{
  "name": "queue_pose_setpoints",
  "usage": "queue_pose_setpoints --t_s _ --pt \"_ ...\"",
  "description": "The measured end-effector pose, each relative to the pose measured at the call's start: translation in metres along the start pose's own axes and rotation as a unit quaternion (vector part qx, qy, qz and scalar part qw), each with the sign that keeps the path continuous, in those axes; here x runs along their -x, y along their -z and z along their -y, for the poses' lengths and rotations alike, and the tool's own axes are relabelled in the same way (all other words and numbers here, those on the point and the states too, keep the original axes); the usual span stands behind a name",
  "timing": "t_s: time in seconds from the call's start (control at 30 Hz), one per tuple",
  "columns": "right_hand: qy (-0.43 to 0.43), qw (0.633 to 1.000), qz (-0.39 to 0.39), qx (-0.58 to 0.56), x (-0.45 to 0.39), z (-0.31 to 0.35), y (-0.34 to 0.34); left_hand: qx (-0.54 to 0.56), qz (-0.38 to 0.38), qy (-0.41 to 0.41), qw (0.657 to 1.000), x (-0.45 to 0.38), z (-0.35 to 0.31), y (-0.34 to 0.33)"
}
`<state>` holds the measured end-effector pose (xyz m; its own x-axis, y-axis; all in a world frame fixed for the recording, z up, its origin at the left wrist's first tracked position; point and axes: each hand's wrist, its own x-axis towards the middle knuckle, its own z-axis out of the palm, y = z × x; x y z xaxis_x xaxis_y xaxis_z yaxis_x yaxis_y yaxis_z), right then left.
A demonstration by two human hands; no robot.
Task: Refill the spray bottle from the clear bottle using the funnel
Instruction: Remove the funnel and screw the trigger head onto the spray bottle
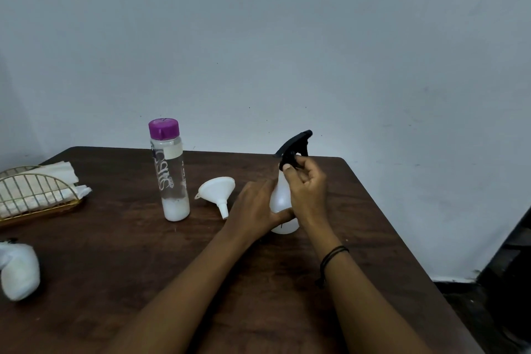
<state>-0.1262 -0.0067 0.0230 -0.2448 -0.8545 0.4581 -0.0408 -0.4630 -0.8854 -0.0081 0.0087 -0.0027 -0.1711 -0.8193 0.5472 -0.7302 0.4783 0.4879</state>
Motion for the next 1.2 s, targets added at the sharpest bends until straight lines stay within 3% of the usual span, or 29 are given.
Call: queue_pose_setpoints --t_s 0.23,0.43,0.67,0.93,1.2 --pt "0.008 0.999 -0.010 0.053 0.002 -0.002 -0.008 0.004 0.006 -0.014 1.000 0.001 -0.005 0.006" --pt "-0.002 0.999 -0.021 0.026 0.005 -0.002 -0.005 0.007 -0.018 -0.015 1.000 0.000 -0.004 0.004" --pt "-0.014 0.999 -0.034 -0.002 0.006 -0.002 -0.011 -0.009 0.015 0.000 1.000 -0.001 0.001 0.002" --pt "0.005 0.997 0.062 0.042 0.001 0.002 -0.001 -0.010 -0.004 0.004 1.000 0.000 0.003 -0.004" --pt "-0.003 0.998 0.028 0.064 0.002 0.000 -0.003 -0.009 -0.006 0.018 1.000 0.003 0.001 -0.006"
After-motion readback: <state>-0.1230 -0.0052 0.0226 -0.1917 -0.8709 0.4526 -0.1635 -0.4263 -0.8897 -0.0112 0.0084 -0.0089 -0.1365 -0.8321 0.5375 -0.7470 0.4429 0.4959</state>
